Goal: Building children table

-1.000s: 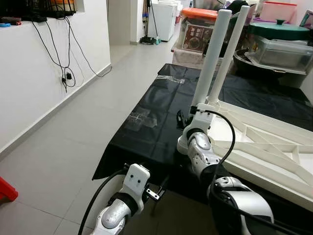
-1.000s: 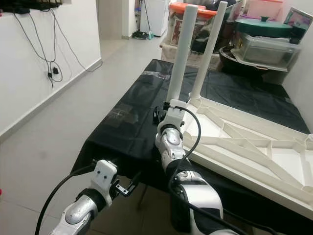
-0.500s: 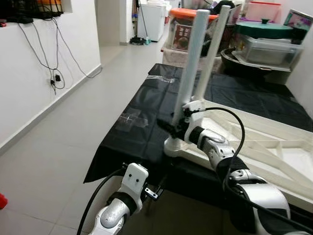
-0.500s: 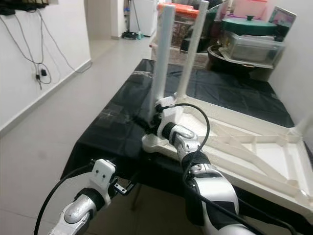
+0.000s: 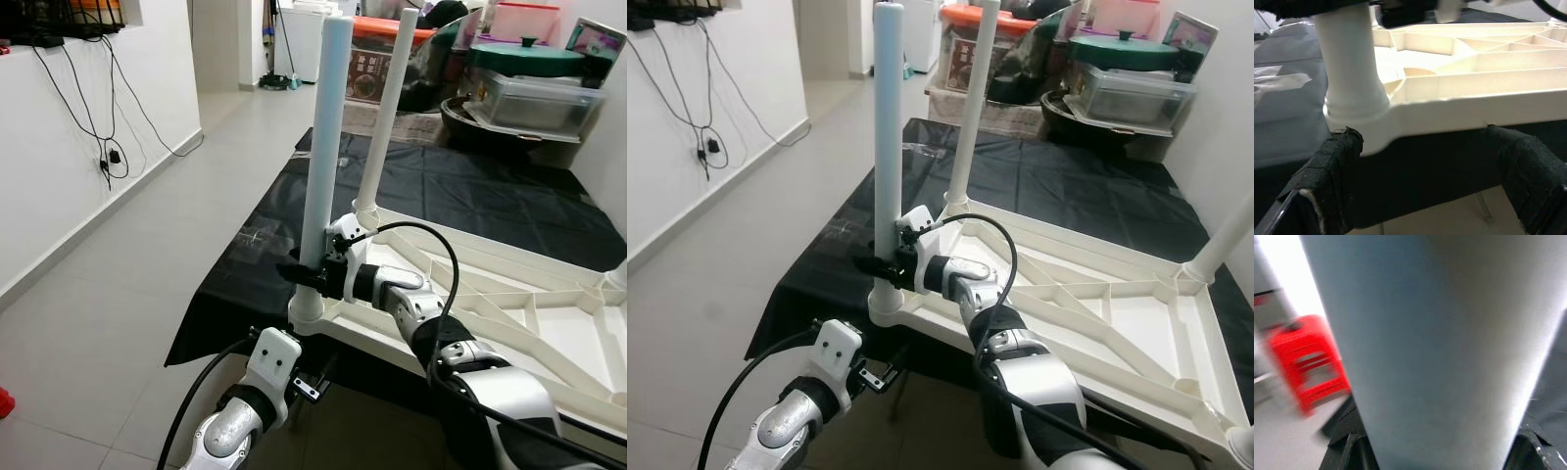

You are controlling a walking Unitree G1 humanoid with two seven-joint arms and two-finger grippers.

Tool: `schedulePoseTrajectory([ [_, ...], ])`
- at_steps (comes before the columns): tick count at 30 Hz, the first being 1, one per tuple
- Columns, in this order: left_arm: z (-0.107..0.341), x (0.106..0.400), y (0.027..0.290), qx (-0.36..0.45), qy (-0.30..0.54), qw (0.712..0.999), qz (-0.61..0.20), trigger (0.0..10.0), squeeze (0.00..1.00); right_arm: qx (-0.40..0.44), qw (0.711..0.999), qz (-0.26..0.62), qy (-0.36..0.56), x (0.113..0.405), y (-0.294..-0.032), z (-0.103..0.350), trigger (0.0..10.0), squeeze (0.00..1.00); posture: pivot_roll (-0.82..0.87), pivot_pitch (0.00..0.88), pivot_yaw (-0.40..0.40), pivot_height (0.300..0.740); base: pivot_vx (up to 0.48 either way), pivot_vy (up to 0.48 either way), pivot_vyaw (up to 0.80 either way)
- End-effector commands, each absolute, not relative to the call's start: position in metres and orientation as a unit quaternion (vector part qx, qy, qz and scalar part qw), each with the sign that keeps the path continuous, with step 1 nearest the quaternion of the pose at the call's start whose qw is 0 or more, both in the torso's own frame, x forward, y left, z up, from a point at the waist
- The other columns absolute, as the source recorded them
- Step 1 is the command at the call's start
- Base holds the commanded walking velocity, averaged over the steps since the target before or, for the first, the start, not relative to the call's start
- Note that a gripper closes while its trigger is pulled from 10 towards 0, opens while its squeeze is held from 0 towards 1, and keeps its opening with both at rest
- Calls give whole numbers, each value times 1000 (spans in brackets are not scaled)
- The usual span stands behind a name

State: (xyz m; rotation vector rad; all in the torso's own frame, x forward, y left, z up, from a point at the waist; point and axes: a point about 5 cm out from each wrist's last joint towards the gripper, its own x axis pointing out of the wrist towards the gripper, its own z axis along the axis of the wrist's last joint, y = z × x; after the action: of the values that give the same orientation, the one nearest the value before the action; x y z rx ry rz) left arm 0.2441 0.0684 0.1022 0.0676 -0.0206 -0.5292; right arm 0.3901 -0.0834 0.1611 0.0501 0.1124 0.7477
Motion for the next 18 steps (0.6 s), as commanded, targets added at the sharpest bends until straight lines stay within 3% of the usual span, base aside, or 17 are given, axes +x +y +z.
schedulePoseTrajectory([
  [1,101,243,69,36,-8,964,-262,10000,0,37,980,182,69,402,-109,160,0,0,94,0,-106,740,0,0,0],
  [2,101,243,69,36,-8,964,-262,10000,0,37,980,182,69,402,-109,160,0,0,94,0,-106,740,0,0,0],
  [3,101,244,69,37,-8,964,-262,10000,0,36,994,70,72,404,-128,157,0,0,91,0,-102,740,0,0,0],
  [5,101,244,69,37,-8,964,-262,10000,0,36,994,70,72,404,-128,157,0,0,91,0,-102,740,0,0,0],
  [7,101,244,69,37,-7,964,-263,10000,0,62,985,-139,78,397,-163,144,0,0,91,0,-100,740,0,0,0],
  [9,101,244,68,37,-7,964,-263,10000,0,84,971,-208,84,389,-168,134,0,0,92,0,-105,740,0,0,0],
  [16,101,244,68,37,-8,964,-263,10000,0,89,970,-208,87,388,-162,131,0,0,92,0,-105,740,0,0,0],
  [17,101,245,68,37,-8,964,-263,10000,0,90,971,-201,89,388,-154,130,1137,0,89,0,-104,740,0,0,0],
  [18,101,245,68,37,-8,964,-263,10000,0,90,971,-201,89,388,-154,130,1137,0,89,0,-104,740,0,0,0],
])
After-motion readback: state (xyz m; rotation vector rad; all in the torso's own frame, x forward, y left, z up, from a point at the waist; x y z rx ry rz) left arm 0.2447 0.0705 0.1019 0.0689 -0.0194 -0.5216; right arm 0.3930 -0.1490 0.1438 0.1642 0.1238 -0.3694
